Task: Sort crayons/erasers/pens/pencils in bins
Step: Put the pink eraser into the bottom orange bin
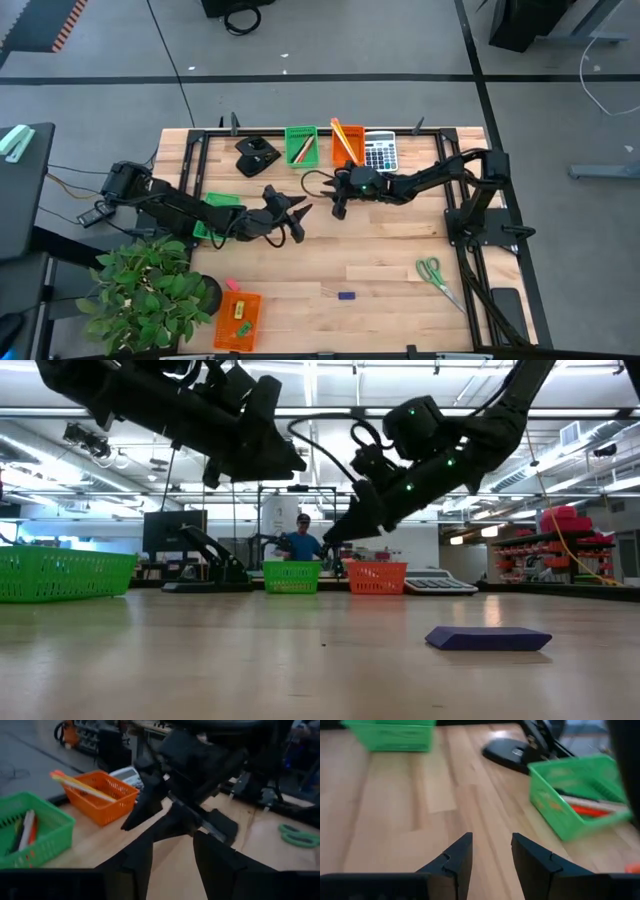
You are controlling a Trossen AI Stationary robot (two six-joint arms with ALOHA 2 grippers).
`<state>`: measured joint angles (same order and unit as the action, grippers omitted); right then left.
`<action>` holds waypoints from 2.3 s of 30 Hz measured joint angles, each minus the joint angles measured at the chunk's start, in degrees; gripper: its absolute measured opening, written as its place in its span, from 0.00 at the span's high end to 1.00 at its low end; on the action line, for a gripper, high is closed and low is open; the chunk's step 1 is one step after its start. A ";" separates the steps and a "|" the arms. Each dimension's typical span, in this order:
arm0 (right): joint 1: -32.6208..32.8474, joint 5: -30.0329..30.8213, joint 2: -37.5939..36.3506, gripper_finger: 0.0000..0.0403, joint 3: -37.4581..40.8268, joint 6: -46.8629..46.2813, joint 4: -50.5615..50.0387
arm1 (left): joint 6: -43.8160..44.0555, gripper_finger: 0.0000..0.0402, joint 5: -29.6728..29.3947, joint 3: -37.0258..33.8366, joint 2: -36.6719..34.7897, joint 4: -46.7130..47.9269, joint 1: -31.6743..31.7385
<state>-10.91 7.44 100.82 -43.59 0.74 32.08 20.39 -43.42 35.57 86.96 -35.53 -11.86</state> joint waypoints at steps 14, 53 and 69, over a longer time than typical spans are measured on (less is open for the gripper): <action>2.48 -18.95 -0.15 0.65 -1.75 13.09 -3.73 | 23.73 0.67 27.38 10.43 -1.23 39.17 0.96; 4.78 -25.46 -0.15 0.65 1.92 6.81 -10.08 | -43.59 0.44 71.83 13.48 0.39 86.01 -1.94; 5.17 -25.49 -0.15 0.65 1.92 5.38 -10.33 | -33.89 0.45 71.80 10.82 0.41 84.28 -7.74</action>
<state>-5.74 -18.05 100.66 -41.67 6.12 21.74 -13.50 28.38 46.39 87.37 48.74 -19.60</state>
